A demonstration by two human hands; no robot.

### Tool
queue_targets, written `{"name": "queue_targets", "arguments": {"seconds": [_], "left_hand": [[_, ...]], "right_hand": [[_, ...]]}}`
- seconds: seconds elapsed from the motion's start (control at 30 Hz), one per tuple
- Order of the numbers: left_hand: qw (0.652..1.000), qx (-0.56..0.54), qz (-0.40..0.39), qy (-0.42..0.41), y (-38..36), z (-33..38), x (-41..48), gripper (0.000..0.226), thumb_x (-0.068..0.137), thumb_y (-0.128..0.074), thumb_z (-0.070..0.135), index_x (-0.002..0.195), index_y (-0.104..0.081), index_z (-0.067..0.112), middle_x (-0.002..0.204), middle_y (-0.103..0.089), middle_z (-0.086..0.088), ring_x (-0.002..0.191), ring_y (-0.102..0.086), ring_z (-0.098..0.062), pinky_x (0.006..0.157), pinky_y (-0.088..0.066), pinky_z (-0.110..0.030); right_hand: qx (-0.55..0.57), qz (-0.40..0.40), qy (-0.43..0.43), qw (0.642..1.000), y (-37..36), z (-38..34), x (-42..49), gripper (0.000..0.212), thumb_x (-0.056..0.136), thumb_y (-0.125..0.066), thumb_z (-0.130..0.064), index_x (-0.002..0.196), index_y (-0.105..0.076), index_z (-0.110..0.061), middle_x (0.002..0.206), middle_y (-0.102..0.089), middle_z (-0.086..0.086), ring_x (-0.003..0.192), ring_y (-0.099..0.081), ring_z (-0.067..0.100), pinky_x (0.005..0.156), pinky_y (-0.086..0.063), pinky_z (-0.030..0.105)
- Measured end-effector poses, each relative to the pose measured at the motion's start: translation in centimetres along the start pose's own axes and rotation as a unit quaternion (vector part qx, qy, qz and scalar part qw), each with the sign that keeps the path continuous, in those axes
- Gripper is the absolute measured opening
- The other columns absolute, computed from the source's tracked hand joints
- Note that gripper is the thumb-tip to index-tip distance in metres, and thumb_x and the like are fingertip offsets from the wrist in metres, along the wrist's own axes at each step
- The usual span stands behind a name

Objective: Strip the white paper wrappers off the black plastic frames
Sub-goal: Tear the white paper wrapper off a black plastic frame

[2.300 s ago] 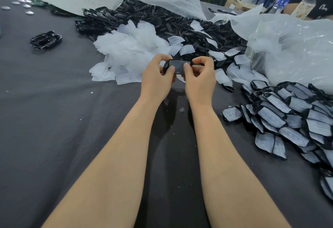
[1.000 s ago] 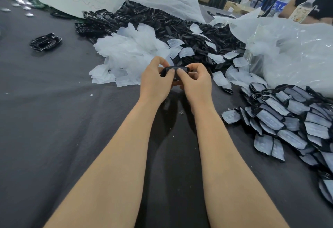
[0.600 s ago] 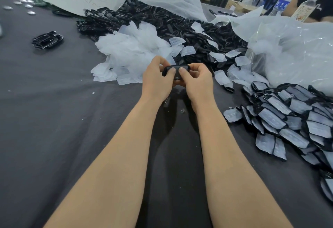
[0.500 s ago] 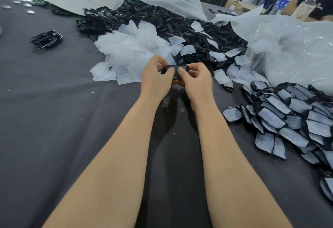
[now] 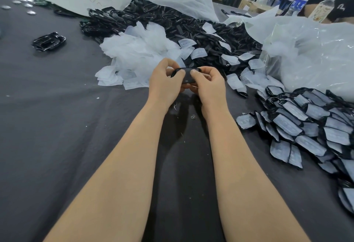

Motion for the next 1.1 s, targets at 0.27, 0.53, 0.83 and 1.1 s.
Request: {"name": "queue_targets", "arguments": {"seconds": [0.27,0.53,0.83,1.1], "left_hand": [[0.999,0.029,-0.007,-0.015,-0.14,-0.05,-0.03,0.022,0.091,-0.057,0.012,0.077,-0.05,0.027,0.098,-0.066,-0.018,0.087,-0.068,-0.036,0.078,-0.058,-0.048],[1.0,-0.01,0.002,-0.011,0.06,-0.28,0.22,0.019,0.094,-0.055,0.009,0.08,-0.052,0.021,0.082,-0.061,-0.006,0.06,-0.069,-0.017,0.063,-0.057,-0.025],[0.999,-0.019,0.041,-0.021,0.14,-0.2,-0.08,0.006,0.094,-0.057,0.012,0.094,-0.055,0.017,0.081,-0.065,-0.011,0.067,-0.071,-0.018,0.068,-0.059,-0.025],[0.998,0.057,0.005,-0.04,-0.06,-0.42,0.07,0.025,0.092,-0.055,0.006,0.101,-0.051,0.029,0.073,-0.066,-0.003,0.062,-0.066,-0.007,0.077,-0.058,-0.032]], "right_hand": [[-0.012,0.024,-0.004,1.0,-0.08,-0.3,-0.29,0.01,0.086,-0.064,-0.007,0.089,-0.055,-0.012,0.094,-0.063,0.013,0.098,-0.065,0.036,0.087,-0.054,0.051],[0.05,0.017,-0.021,0.998,0.3,-0.21,0.08,0.015,0.094,-0.053,-0.003,0.083,-0.057,-0.012,0.08,-0.061,0.008,0.052,-0.063,0.011,0.058,-0.055,0.022],[-0.114,-0.012,0.077,0.99,0.22,0.09,-0.19,0.019,0.091,-0.06,-0.009,0.105,-0.053,-0.019,0.074,-0.068,0.005,0.075,-0.068,0.018,0.084,-0.056,0.04],[-0.105,0.02,0.068,0.992,0.65,0.19,-0.01,0.018,0.092,-0.058,-0.01,0.109,-0.054,-0.017,0.085,-0.07,0.007,0.077,-0.069,0.017,0.087,-0.055,0.043]]}}
Point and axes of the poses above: each hand's wrist, its own x-axis towards the middle knuckle, its own y-axis out of the back of the hand, z = x × y, the point moved 1 cm from there along x, towards the middle knuckle
